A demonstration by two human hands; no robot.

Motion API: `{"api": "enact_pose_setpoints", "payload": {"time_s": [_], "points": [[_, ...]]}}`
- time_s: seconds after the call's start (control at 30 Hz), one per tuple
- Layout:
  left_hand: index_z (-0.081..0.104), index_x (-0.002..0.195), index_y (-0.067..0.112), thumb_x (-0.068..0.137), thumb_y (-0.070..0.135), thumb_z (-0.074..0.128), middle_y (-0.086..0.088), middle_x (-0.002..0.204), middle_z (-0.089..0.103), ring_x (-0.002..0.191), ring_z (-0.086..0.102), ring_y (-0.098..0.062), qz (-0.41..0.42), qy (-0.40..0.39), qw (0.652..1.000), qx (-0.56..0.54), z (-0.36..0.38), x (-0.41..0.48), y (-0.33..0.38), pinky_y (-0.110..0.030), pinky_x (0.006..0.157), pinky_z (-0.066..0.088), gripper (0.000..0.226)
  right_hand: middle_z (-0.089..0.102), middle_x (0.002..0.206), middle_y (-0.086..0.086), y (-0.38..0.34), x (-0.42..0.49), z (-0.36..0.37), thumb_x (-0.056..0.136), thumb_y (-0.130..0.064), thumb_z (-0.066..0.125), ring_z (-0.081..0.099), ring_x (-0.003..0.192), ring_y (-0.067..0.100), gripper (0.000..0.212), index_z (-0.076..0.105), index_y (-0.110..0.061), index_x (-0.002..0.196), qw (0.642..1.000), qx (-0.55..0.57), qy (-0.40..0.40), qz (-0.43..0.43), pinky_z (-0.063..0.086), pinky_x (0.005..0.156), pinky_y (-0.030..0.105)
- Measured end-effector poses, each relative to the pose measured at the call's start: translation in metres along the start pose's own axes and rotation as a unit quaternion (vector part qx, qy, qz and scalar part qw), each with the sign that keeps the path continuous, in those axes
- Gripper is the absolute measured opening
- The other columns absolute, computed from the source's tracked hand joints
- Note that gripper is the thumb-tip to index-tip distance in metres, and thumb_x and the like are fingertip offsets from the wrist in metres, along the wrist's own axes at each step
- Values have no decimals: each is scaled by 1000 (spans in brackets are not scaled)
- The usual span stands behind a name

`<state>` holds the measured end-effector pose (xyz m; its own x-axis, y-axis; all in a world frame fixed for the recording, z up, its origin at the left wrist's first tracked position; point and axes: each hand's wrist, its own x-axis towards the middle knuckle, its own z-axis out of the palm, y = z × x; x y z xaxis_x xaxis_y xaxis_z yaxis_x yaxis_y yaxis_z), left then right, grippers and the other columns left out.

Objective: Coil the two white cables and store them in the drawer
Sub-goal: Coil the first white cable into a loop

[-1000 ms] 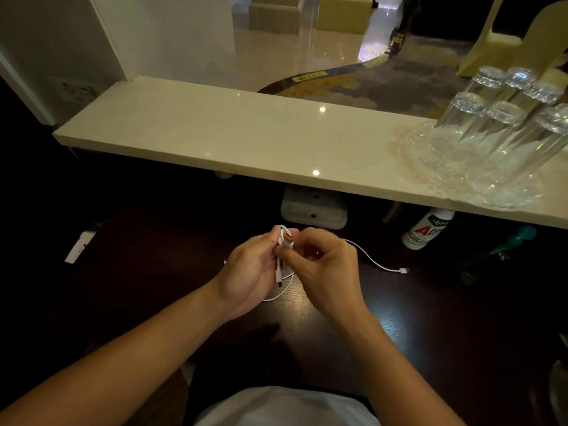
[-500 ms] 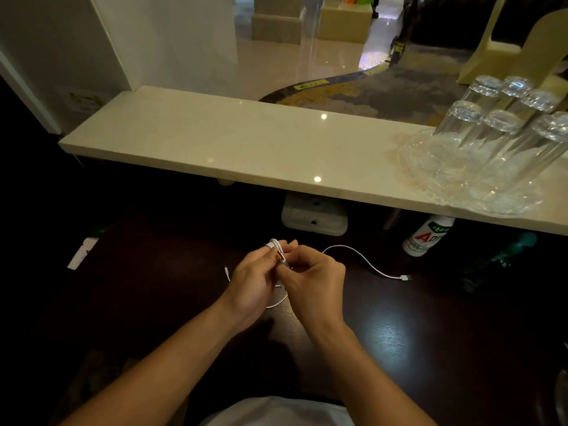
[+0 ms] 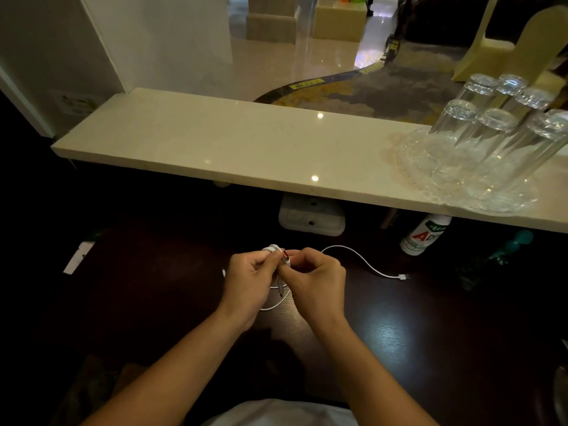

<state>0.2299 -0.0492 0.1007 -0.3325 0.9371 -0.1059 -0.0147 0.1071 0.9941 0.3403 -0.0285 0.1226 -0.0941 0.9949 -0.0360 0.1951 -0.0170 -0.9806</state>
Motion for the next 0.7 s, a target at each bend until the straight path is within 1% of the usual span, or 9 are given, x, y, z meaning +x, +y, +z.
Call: {"api": "enact_pose_setpoints", "payload": {"time_s": [0.07,0.13,0.23,0.33,0.4,0.47,0.53,0.63,0.7], "points": [[73,103,11,100,4,43,-3,103,76,101,70,-13,6,-99,995,28,0,-1,2,-32,91,53,30,74,68,-8,3,4,-4,72,-2,77,67,60,-1,24,66,-18,57,999,15,19,22,48,54,10],[67,116,11,99,0,39,-2,115,72,113,65,-11,-1,-177,982,59,-3,-1,5,-30,101,48,34,75,69,-3,6,8,-8,71,-3,78,67,60,2,16,69,-11,61,999,28,19,42,49,54,13],[72,108,25,96,7,47,3,103,75,102,69,-8,28,-132,974,183,-8,4,4,-38,96,54,33,74,68,1,11,7,-8,72,-4,79,67,60,6,12,70,0,67,997,50,9,66,52,57,18],[74,100,27,94,10,52,4,94,76,93,72,-9,30,-86,968,233,-4,3,2,-44,88,57,29,73,65,4,15,7,-6,71,-5,79,66,61,9,10,70,-1,67,994,61,13,85,53,60,25],[72,100,24,95,14,51,-1,93,76,92,72,-16,21,-118,957,264,-7,5,3,-46,87,57,24,71,62,6,17,6,-8,71,-4,78,66,60,12,10,70,-3,65,992,77,15,102,54,63,28],[67,106,18,94,15,48,-12,99,73,99,69,-23,-10,-208,941,266,-14,7,9,-47,92,54,22,71,63,10,18,5,-11,72,-4,78,66,62,17,10,70,-3,65,989,91,19,117,55,66,33],[67,101,21,91,16,51,-11,95,72,95,69,-24,-14,-242,926,290,-19,7,14,-50,88,55,19,70,65,16,19,2,-11,73,-4,77,66,65,24,12,68,-2,65,984,112,9,136,56,69,40],[71,95,26,88,17,65,3,93,75,88,71,-10,51,-171,903,391,-16,-2,22,-37,75,61,13,65,57,8,21,-1,-6,71,-3,77,63,64,25,20,65,-10,57,977,136,-9,161,55,70,42],[75,97,22,84,13,72,6,89,75,82,72,-6,93,-75,919,377,-12,-9,28,-30,69,62,16,62,53,4,23,2,-6,71,-1,77,60,61,23,26,63,-13,53,972,149,12,178,53,67,39]]}}
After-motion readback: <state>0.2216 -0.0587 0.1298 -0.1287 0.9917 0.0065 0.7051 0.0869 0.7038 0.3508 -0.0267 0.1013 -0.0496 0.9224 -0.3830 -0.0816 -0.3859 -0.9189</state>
